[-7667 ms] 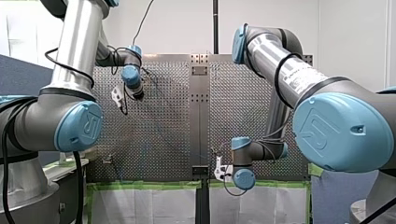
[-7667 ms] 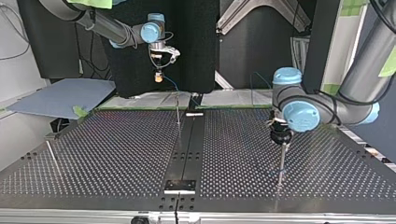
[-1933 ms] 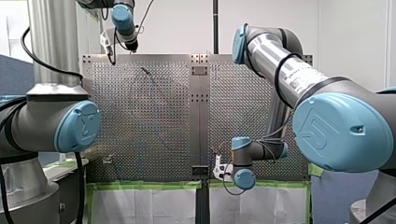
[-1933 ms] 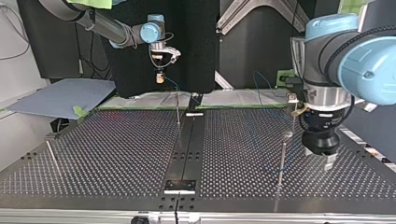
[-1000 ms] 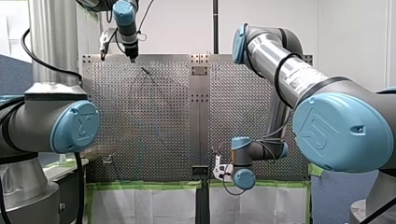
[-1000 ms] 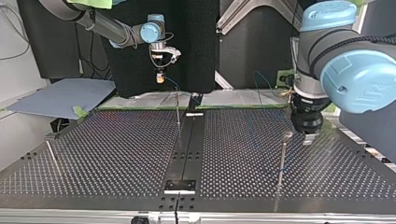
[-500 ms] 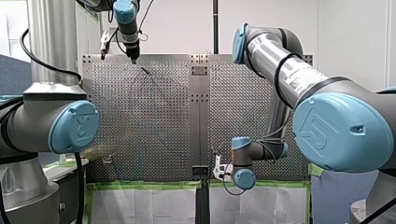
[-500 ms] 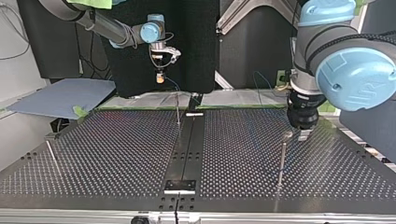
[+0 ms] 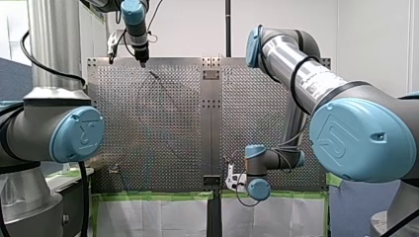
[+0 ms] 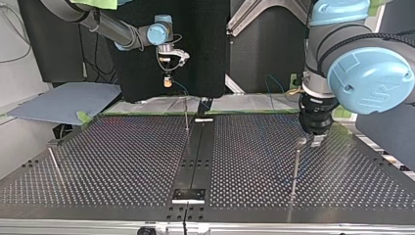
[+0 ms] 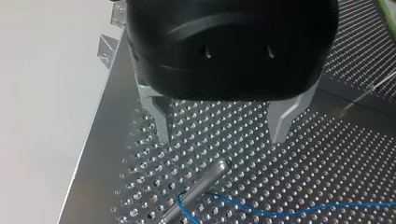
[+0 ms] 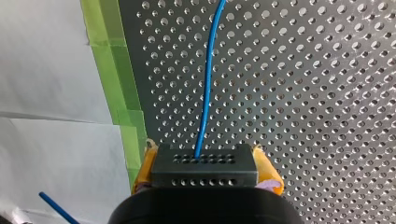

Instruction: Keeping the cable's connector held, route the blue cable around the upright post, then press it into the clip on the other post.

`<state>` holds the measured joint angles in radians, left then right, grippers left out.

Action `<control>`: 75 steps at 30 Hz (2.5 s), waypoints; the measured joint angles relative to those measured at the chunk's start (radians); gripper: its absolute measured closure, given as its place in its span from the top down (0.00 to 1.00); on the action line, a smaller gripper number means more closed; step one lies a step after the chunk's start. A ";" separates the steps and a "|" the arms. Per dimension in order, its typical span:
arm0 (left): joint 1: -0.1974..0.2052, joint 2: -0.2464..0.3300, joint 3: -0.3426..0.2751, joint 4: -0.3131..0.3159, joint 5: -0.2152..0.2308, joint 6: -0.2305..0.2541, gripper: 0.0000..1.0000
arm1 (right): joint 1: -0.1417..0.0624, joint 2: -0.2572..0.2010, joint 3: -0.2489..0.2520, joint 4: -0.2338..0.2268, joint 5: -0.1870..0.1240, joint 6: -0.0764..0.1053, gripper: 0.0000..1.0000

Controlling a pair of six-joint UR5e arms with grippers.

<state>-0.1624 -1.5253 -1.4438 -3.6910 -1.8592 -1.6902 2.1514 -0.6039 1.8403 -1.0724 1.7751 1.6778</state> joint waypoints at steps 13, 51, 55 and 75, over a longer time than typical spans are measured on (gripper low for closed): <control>0.003 0.000 0.000 -0.005 -0.052 -0.009 1.00 | 0.000 0.000 0.000 -0.002 0.000 0.001 0.00; -0.097 -0.092 0.001 0.099 -0.118 0.183 1.00 | 0.004 0.000 0.000 -0.006 -0.001 0.008 0.00; -0.129 -0.123 0.001 0.130 -0.131 0.216 1.00 | 0.003 0.000 0.000 -0.007 -0.004 0.008 0.00; -0.206 -0.220 0.001 0.301 -0.159 0.356 1.00 | 0.000 0.000 -0.001 -0.007 -0.005 0.008 0.00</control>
<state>-0.3681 -1.7451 -1.4432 -3.3896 -2.0185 -1.3346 2.1515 -0.6039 1.8389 -1.0792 1.7704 1.6861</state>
